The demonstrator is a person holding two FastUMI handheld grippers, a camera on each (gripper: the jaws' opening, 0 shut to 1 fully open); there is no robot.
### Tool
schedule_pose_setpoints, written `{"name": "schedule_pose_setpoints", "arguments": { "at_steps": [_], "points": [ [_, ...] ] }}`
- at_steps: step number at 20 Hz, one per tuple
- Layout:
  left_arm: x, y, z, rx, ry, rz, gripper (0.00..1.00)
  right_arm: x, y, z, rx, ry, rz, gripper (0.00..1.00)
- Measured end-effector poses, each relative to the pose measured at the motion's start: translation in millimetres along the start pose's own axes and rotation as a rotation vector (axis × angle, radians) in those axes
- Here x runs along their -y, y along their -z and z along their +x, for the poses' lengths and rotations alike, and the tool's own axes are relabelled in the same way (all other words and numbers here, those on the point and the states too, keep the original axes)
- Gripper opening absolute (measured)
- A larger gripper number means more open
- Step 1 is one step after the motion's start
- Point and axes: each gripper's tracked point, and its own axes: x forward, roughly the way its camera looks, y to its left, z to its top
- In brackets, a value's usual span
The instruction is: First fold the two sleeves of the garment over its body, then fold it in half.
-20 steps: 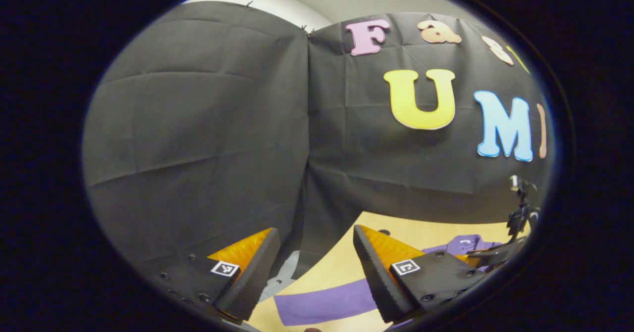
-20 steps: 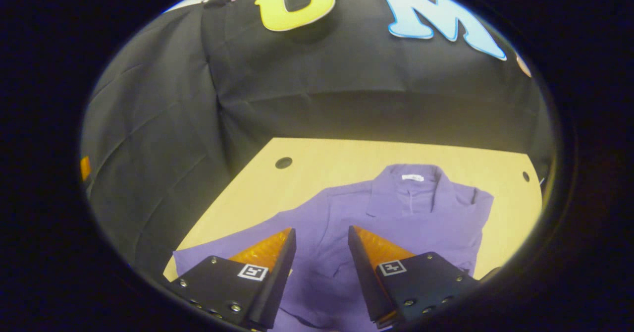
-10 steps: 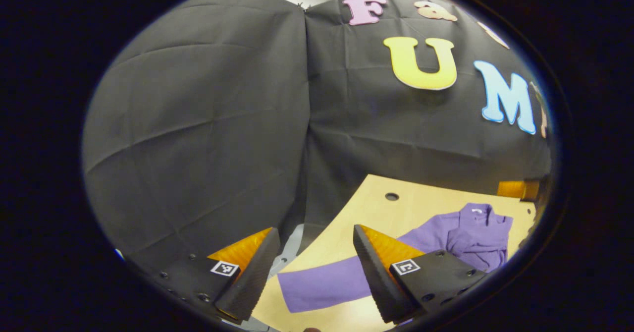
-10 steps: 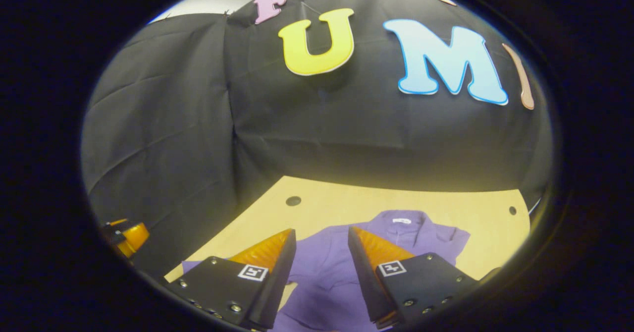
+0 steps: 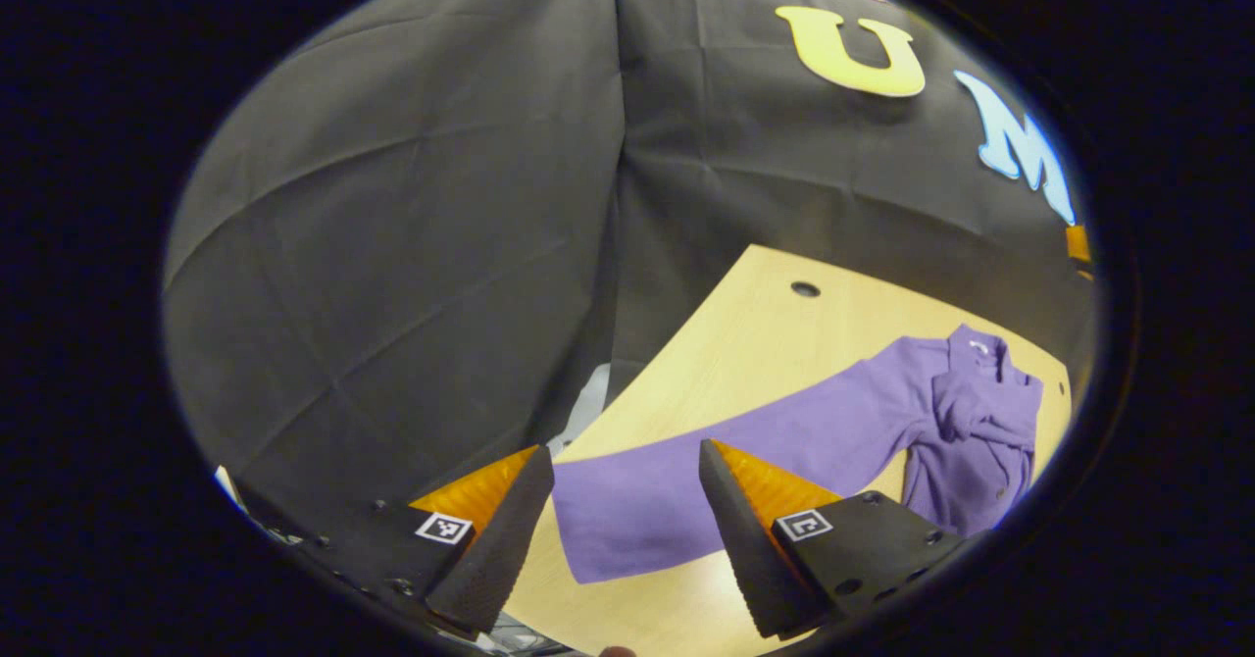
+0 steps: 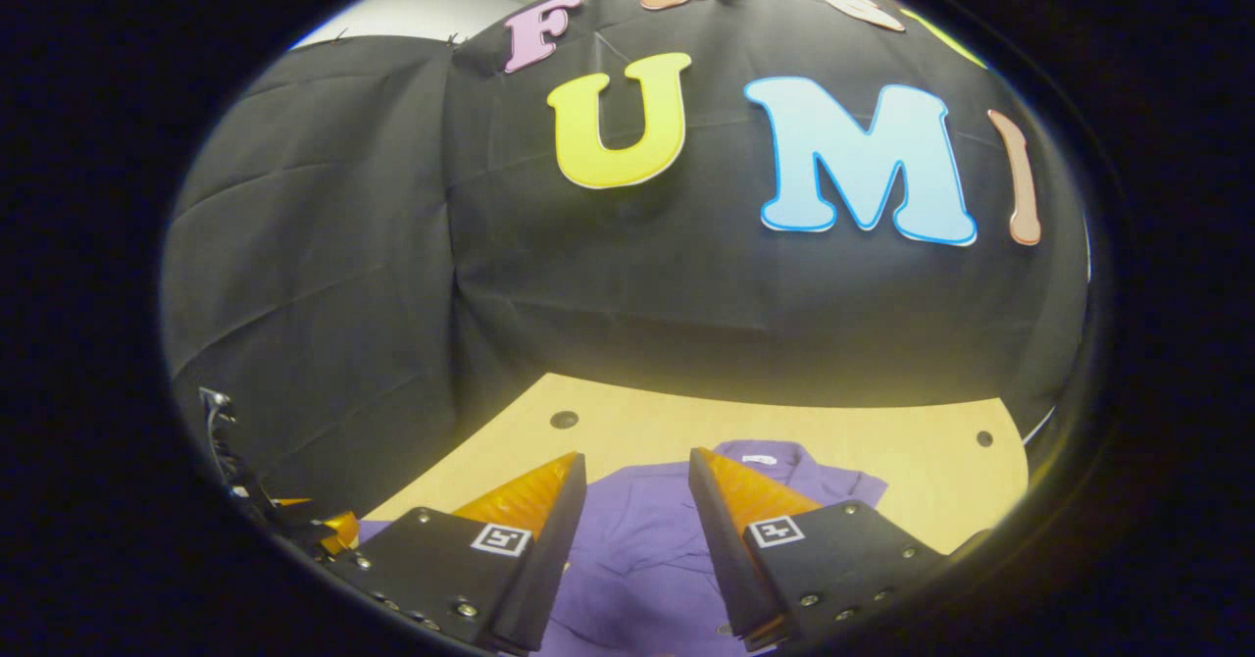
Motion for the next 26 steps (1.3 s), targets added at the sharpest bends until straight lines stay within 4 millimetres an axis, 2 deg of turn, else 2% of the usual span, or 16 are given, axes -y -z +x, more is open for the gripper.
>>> {"name": "schedule_pose_setpoints", "arguments": {
  "at_steps": [1, 2, 5, 6, 7, 8, 13, 16, 17, 19, 21, 22, 23, 24, 25, 26],
  "points": [
    [-2.2, 10.9, 5.0, -0.026, -0.006, -0.004, 0.94, 3.7, -0.4, -3.5, 0.002, 0.005, -0.009, 0.58],
    [-3.9, 22.9, 8.7, -0.054, -0.011, -0.004, 0.97, 5.0, 0.7, -7.2, 0.003, 0.009, -0.017, 0.66],
    [-13.3, 58.7, 20.0, -0.135, -0.028, -0.009, 0.96, 10.1, 3.6, -17.9, -0.002, 0.021, -0.01, 0.66],
    [-15.0, 68.4, 22.1, -0.154, -0.031, -0.013, 0.98, 11.7, 5.2, -21.2, -0.003, 0.026, -0.002, 0.58],
    [-16.3, 76.5, 24.0, -0.172, -0.032, -0.015, 1.0, 13.3, 7.6, -24.9, -0.006, 0.031, 0.008, 0.66],
    [-16.3, 82.9, 26.9, -0.182, -0.029, -0.013, 0.95, 13.6, 9.9, -27.9, -0.008, 0.035, 0.014, 0.66],
    [-15.1, 101.3, 34.1, -0.226, -0.027, -0.015, 0.95, 18.2, 19.2, -35.6, -0.026, 0.051, 0.03, 0.66],
    [-16.7, 101.0, 33.6, -0.224, -0.022, -0.04, 0.94, 22.7, 18.4, -36.5, -0.022, 0.062, 0.044, 0.66],
    [-16.9, 102.2, 35.1, -0.228, -0.022, -0.046, 1.0, 24.1, 18.3, -36.5, -0.022, 0.065, 0.049, 0.66],
    [-16.2, 102.5, 34.7, -0.229, -0.015, -0.041, 1.0, 25.2, 18.7, -36.4, -0.024, 0.067, 0.058, 0.66],
    [-12.2, 95.5, 32.6, -0.229, 0.005, -0.022, 0.94, 25.9, 21.8, -35.2, -0.027, 0.068, 0.06, 0.66],
    [-5.4, 94.3, 33.2, -0.232, 0.021, -0.009, 0.84, 25.5, 23.2, -35.2, -0.029, 0.067, 0.06, 0.66],
    [2.9, 93.4, 35.2, -0.231, 0.02, 0.001, 0.82, 24.9, 23.5, -36.3, -0.032, 0.065, 0.061, 0.66],
    [7.7, 95.7, 40.1, -0.227, 0.031, -0.003, 0.7, 24.1, 25.5, -35.1, -0.034, 0.063, 0.062, 0.66],
    [9.3, 94.4, 41.0, -0.231, 0.026, -0.006, 0.69, 24.3, 25.7, -35.6, -0.034, 0.062, 0.061, 0.66],
    [9.3, 92.8, 39.7, -0.215, 0.031, -0.023, 0.61, 24.8, 27.0, -34.8, -0.036, 0.062, 0.06, 0.66]
  ]
}}
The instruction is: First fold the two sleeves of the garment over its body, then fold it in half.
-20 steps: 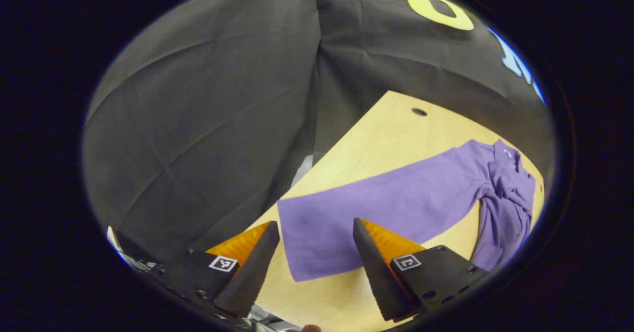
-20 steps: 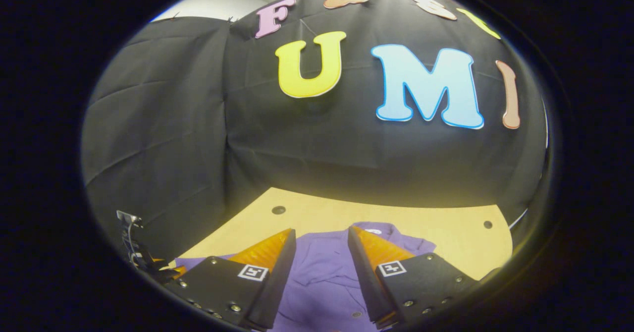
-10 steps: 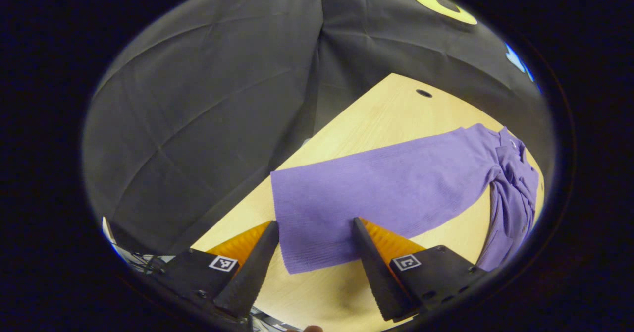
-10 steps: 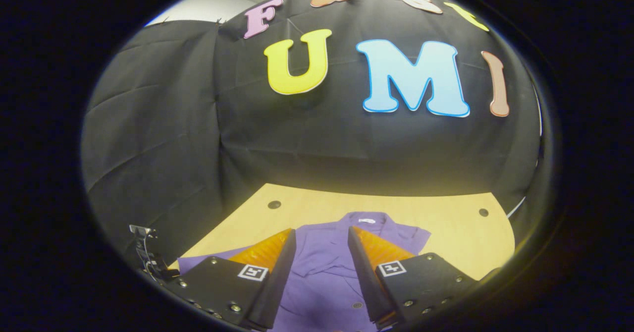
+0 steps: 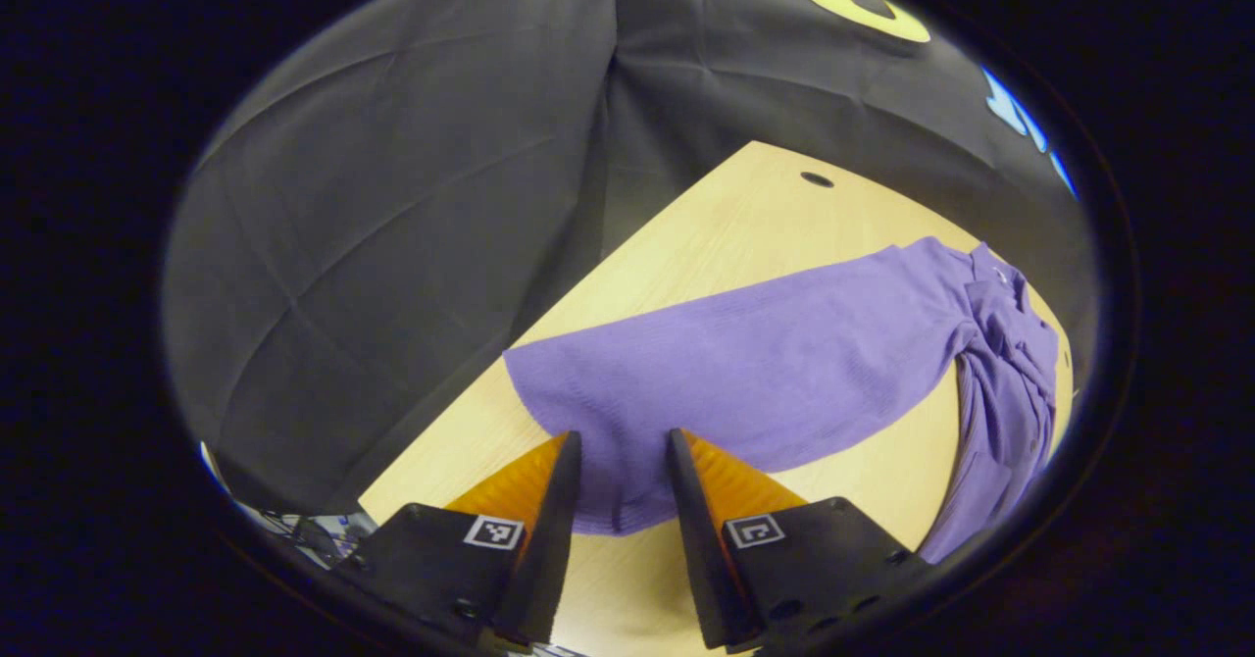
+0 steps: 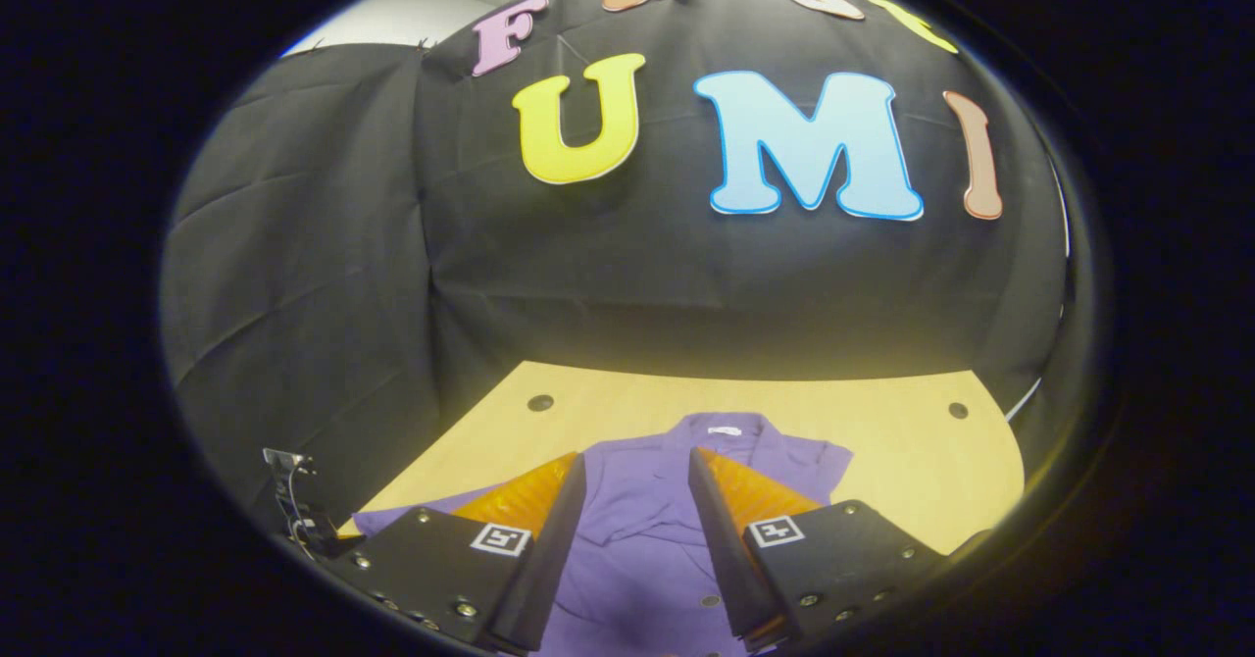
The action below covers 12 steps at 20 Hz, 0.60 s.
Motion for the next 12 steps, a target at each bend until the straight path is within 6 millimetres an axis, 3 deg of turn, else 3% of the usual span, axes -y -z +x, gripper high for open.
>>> {"name": "schedule_pose_setpoints", "arguments": {
  "at_steps": [4, 6, 12],
  "points": [
    [-7.7, -5.0, 1.0, 0.014, -0.011, -0.077, 0.19, 3.0, -0.5, 0.3, -0.002, 0.005, 0.006, 0.66],
    [-10.0, -5.7, 0.6, -0.014, -0.013, -0.088, 0.08, 6.0, -0.7, 1.0, -0.003, 0.01, 0.011, 0.66],
    [-4.2, -18.1, 0.6, -0.016, -0.045, -0.019, 0.07, 19.1, -4.6, -1.1, 0.002, 0.033, 0.026, 0.66]
  ]
}}
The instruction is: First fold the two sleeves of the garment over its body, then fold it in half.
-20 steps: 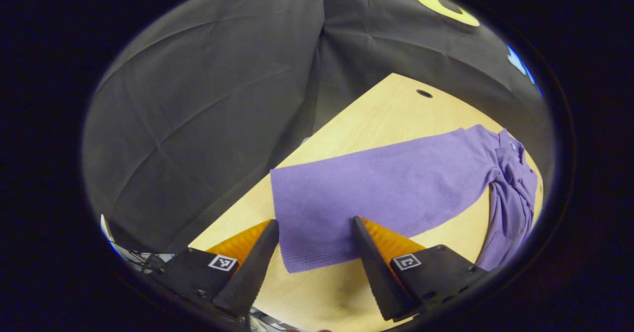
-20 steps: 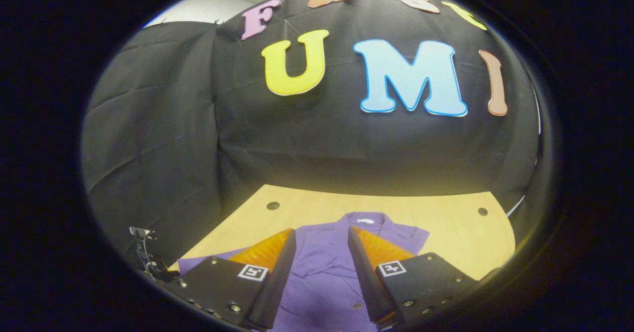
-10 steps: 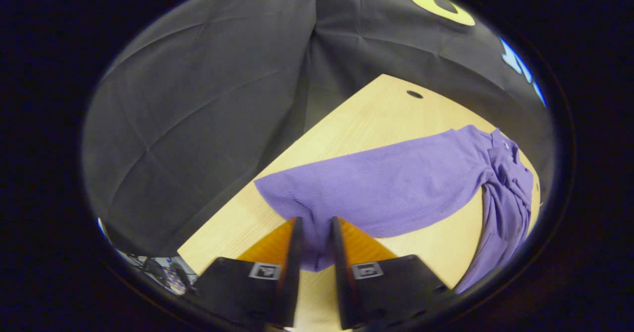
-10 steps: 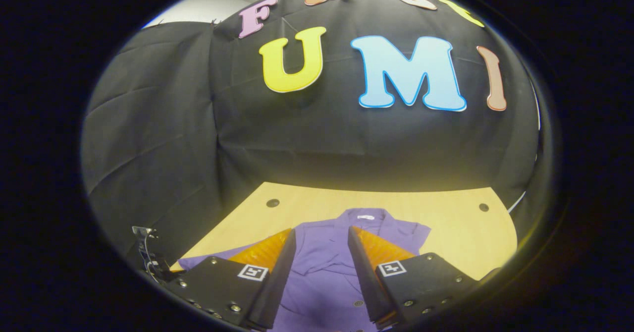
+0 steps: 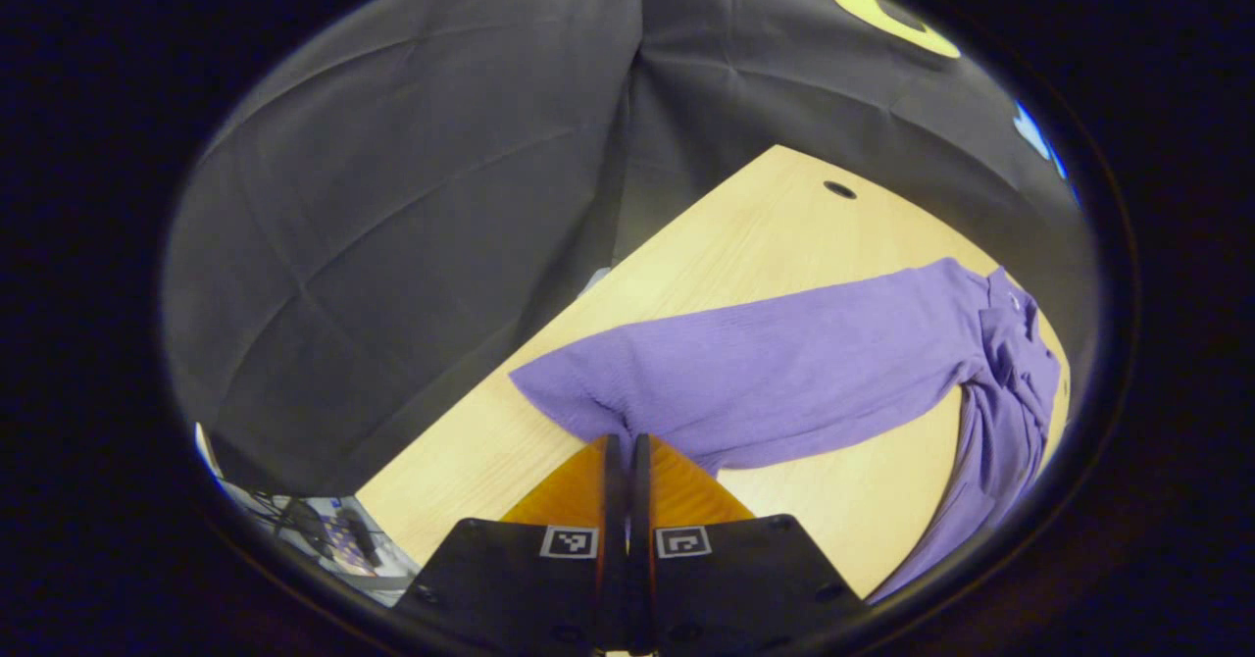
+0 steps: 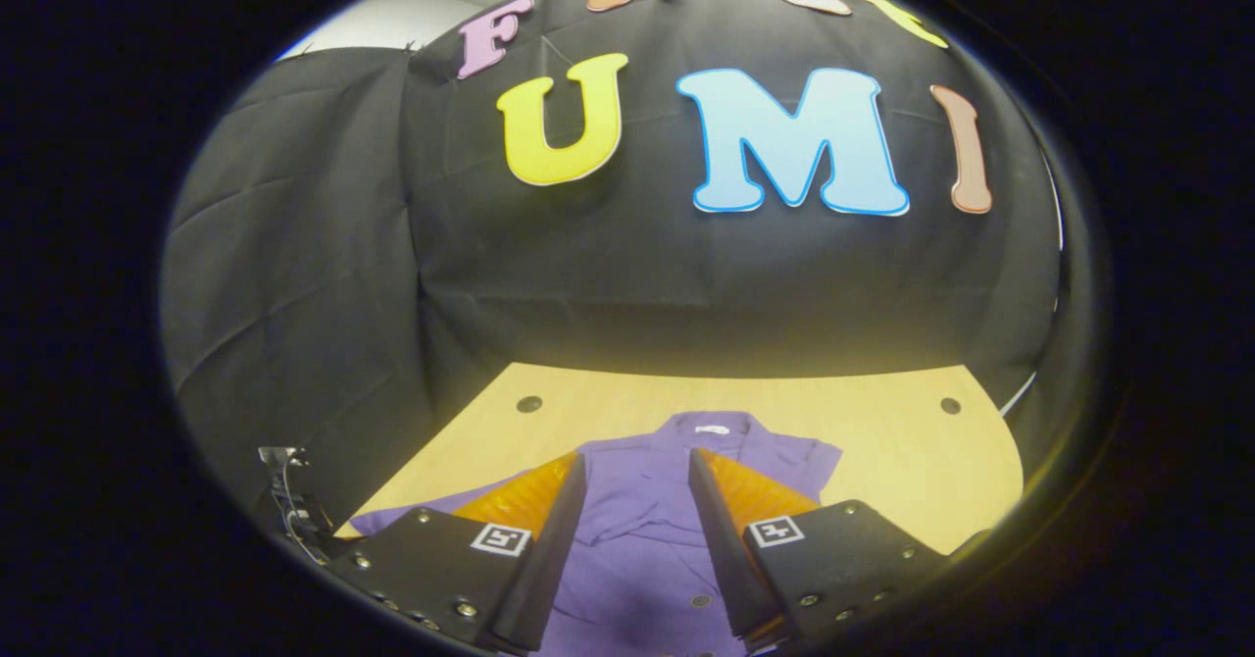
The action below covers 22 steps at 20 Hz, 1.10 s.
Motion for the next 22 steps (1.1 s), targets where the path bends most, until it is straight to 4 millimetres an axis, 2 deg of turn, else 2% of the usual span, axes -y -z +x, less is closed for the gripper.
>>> {"name": "schedule_pose_setpoints", "arguments": {
  "at_steps": [6, 10, 15, 22],
  "points": [
    [44.6, -57.8, -7.6, 0.082, 0.06, -0.004, 0.07, 21.6, -3.9, -1.8, 0.013, 0.037, 0.025, 0.66],
    [89.6, -96.9, -16.6, 0.139, 0.131, 0.029, 0.07, 41.2, -3.8, -8.6, 0.019, 0.069, 0.049, 0.66],
    [177.1, -130.5, -32.7, 0.197, 0.251, 0.118, 0.07, 80.7, 4.5, -22.7, 0.015, 0.133, 0.092, 0.66],
    [330.4, -150.3, -68.8, 0.247, 0.445, 0.236, 0.07, 151.1, 22.4, -53.0, 0.011, 0.261, 0.173, 0.66]
  ]
}}
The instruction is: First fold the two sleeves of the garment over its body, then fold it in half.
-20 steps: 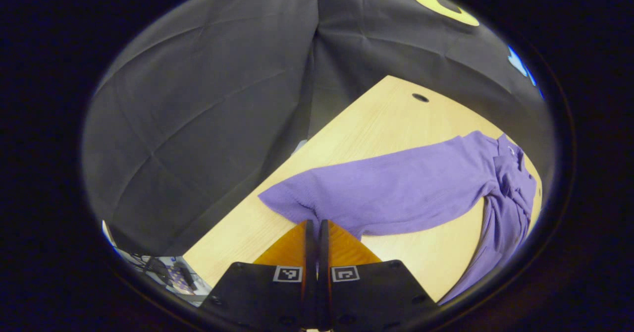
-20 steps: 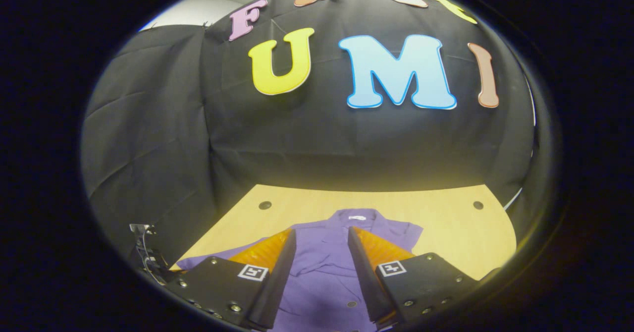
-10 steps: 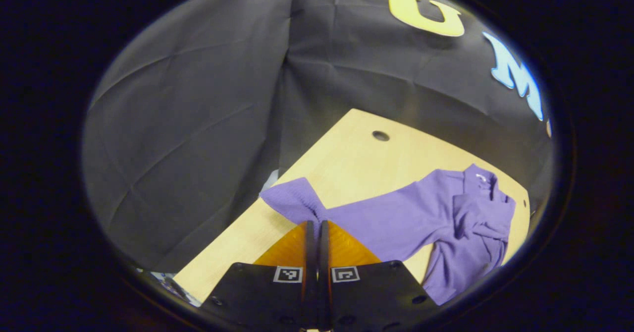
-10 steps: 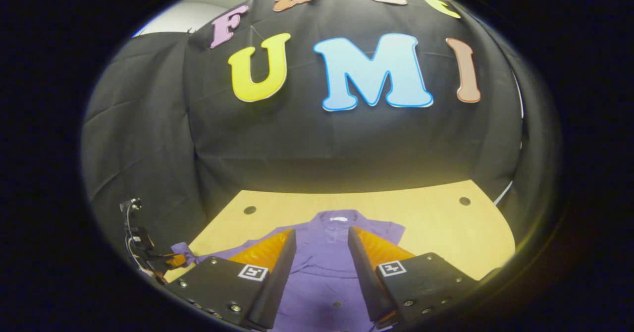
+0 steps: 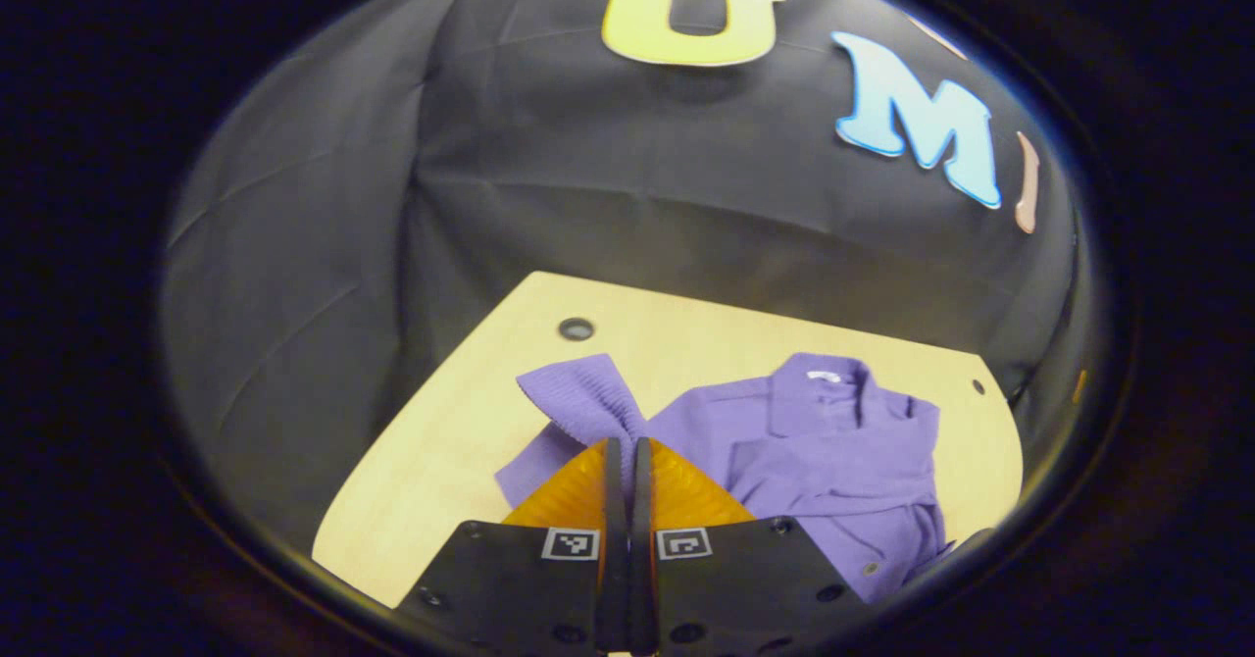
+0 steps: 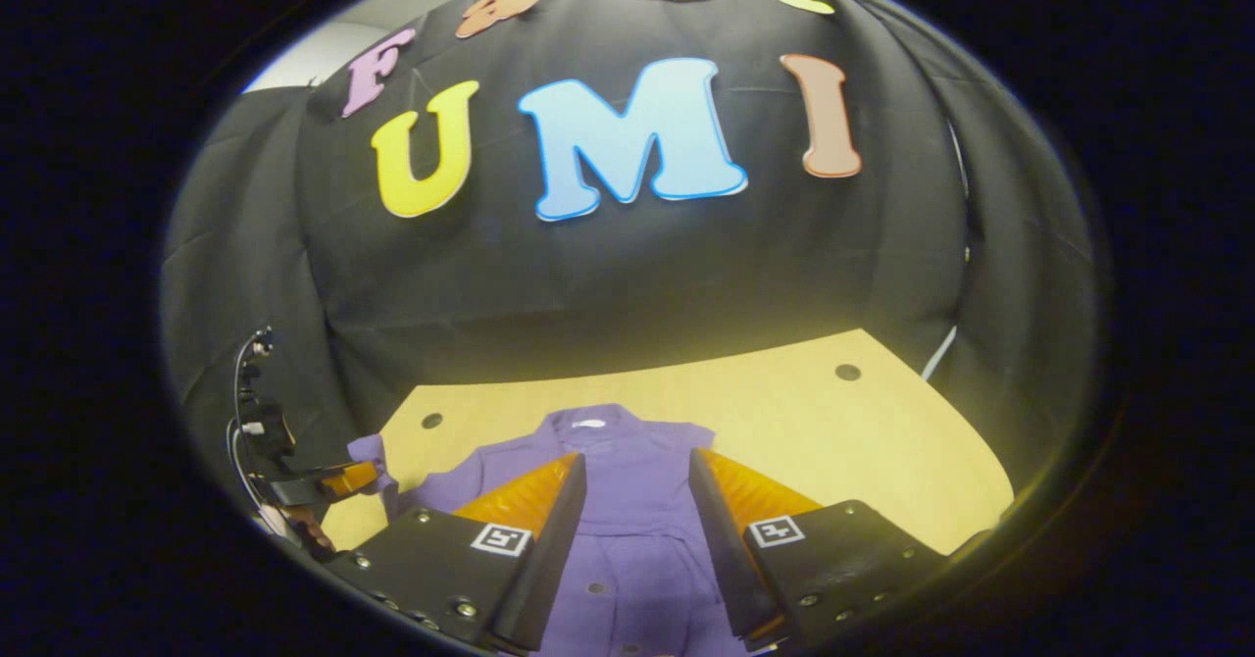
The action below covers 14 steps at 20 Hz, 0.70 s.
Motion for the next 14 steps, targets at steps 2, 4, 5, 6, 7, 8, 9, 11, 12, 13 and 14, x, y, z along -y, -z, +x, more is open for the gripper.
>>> {"name": "schedule_pose_setpoints", "arguments": {
  "at_steps": [2, 4, 5, 6, 7, 8, 9, 11, 12, 13, 14],
  "points": [
    [46.6, -8.5, 7.7, 0.007, 0.062, 0.033, 0.07, 23.2, 3.9, -5.8, -0.004, 0.039, 0.023, 0.66],
    [93.0, -9.1, 14.7, 0.006, 0.124, 0.079, 0.07, 46.2, 8.4, -13.3, -0.009, 0.079, 0.045, 0.66],
    [118.0, -6.5, 17.5, 0.0, 0.155, 0.101, 0.07, 58.2, 9.6, -17.1, -0.009, 0.101, 0.056, 0.66],
    [143.4, -3.1, 18.9, -0.008, 0.186, 0.121, 0.07, 69.5, 10.4, -21.3, -0.009, 0.122, 0.066, 0.66],
    [163.6, 2.0, 19.8, -0.014, 0.214, 0.139, 0.07, 79.7, 11.3, -24.6, -0.011, 0.142, 0.077, 0.66],
    [182.3, 7.2, 19.6, -0.02, 0.239, 0.158, 0.07, 91.0, 14.0, -27.0, -0.013, 0.16, 0.087, 0.66],
    [201.9, 11.3, 20.0, -0.026, 0.264, 0.174, 0.07, 100.4, 16.7, -29.2, -0.017, 0.176, 0.096, 0.66],
    [235.4, 20.8, 20.8, -0.035, 0.309, 0.202, 0.07, 116.7, 22.6, -34.3, -0.025, 0.203, 0.108, 0.66],
    [252.6, 25.3, 20.5, -0.042, 0.332, 0.214, 0.07, 124.8, 24.3, -36.7, -0.028, 0.215, 0.113, 0.66],
    [268.2, 30.5, 19.8, -0.05, 0.35, 0.227, 0.07, 131.0, 25.0, -39.8, -0.031, 0.223, 0.118, 0.58],
    [283.1, 37.8, 20.2, -0.057, 0.365, 0.24, 0.07, 136.4, 27.0, -44.0, -0.032, 0.23, 0.122, 0.58]
  ]
}}
